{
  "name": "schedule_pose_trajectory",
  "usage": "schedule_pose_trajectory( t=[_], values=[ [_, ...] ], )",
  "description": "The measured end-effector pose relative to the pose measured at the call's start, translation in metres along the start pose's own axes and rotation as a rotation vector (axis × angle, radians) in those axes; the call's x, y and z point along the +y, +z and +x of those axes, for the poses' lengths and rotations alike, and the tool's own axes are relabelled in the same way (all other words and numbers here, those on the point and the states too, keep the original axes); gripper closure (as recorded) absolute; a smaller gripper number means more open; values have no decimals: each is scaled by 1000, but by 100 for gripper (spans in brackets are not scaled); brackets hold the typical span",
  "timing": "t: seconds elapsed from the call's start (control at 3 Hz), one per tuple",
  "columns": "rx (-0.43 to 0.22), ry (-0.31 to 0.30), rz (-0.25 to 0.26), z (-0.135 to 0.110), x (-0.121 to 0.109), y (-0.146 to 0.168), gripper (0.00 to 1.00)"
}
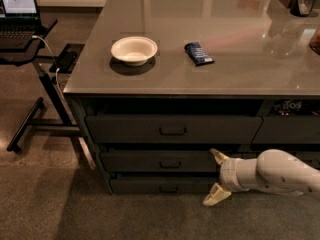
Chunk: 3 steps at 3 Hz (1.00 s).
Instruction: Open bottom drawer
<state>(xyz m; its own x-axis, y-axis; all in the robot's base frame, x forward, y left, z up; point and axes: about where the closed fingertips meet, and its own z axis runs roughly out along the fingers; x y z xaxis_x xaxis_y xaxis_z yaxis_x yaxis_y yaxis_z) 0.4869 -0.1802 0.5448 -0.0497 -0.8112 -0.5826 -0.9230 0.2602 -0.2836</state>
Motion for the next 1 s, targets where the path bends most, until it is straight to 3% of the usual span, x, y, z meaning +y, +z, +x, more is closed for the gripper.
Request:
schedule_pose_trajectory(
  t=[0.67, 1.0],
  values=[
    [-1, 49, -38, 81, 19, 93, 0],
    [-47, 61, -54, 109, 27, 126, 0]
  ],
)
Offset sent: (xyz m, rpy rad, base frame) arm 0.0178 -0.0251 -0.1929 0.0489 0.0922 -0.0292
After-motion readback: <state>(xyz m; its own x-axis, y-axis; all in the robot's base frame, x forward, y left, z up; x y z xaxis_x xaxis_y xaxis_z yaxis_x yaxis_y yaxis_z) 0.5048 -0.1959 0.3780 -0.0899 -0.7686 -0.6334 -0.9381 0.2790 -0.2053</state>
